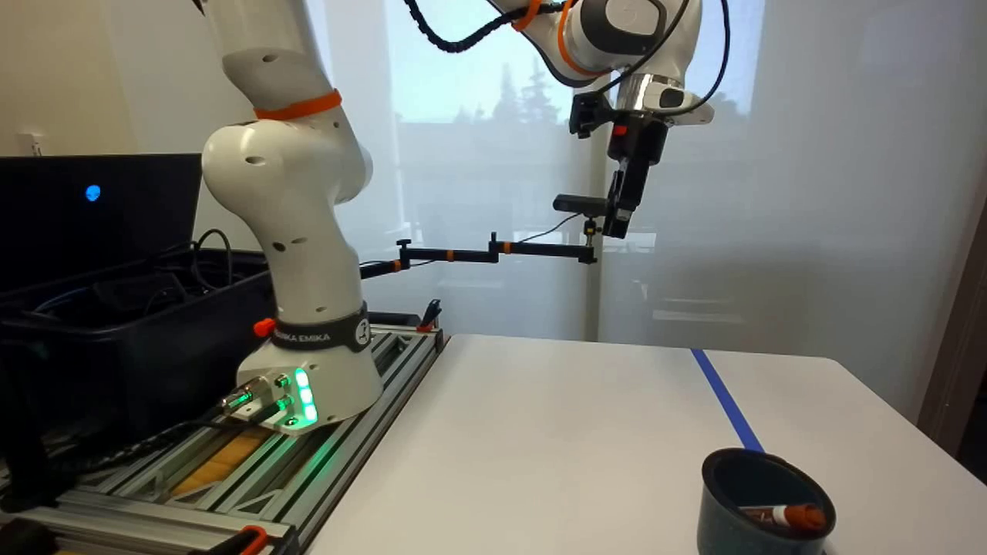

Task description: Remove the marker from the mug

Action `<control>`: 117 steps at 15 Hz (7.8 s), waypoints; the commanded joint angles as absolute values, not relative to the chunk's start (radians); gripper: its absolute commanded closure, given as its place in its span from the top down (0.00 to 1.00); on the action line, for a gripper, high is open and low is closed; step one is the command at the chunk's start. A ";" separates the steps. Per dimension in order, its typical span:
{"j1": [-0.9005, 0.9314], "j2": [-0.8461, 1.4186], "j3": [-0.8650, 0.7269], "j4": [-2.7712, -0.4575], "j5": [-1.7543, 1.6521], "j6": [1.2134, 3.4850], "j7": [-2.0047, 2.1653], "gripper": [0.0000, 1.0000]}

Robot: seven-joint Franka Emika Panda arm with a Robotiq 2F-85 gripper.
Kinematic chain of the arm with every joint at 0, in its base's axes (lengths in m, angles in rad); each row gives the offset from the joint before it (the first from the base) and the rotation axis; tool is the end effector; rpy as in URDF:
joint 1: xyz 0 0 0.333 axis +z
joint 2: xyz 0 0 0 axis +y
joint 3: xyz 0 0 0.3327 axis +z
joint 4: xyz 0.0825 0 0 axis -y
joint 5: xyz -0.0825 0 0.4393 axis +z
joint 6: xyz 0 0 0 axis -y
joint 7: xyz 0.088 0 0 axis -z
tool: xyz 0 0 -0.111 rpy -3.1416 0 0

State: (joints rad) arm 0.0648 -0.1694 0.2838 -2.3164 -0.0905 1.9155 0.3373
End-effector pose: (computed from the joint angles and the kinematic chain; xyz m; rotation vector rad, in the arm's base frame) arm 0.4714 0.1641 0.3737 2.9282 0.0624 -0.2687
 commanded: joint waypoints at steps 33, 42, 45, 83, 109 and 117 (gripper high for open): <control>-0.289 -0.085 0.111 -2.599 -1.380 2.664 2.370 1.00; -0.307 0.041 0.067 -2.526 -1.380 2.819 2.267 1.00; -0.324 0.067 0.041 -2.509 -1.351 2.861 2.179 1.00; -0.335 0.303 0.009 -2.300 -1.399 2.835 1.894 0.66; -0.289 0.261 0.019 -2.315 -1.402 2.790 1.902 0.05; -0.258 0.109 0.066 -2.366 -1.351 2.706 1.866 0.05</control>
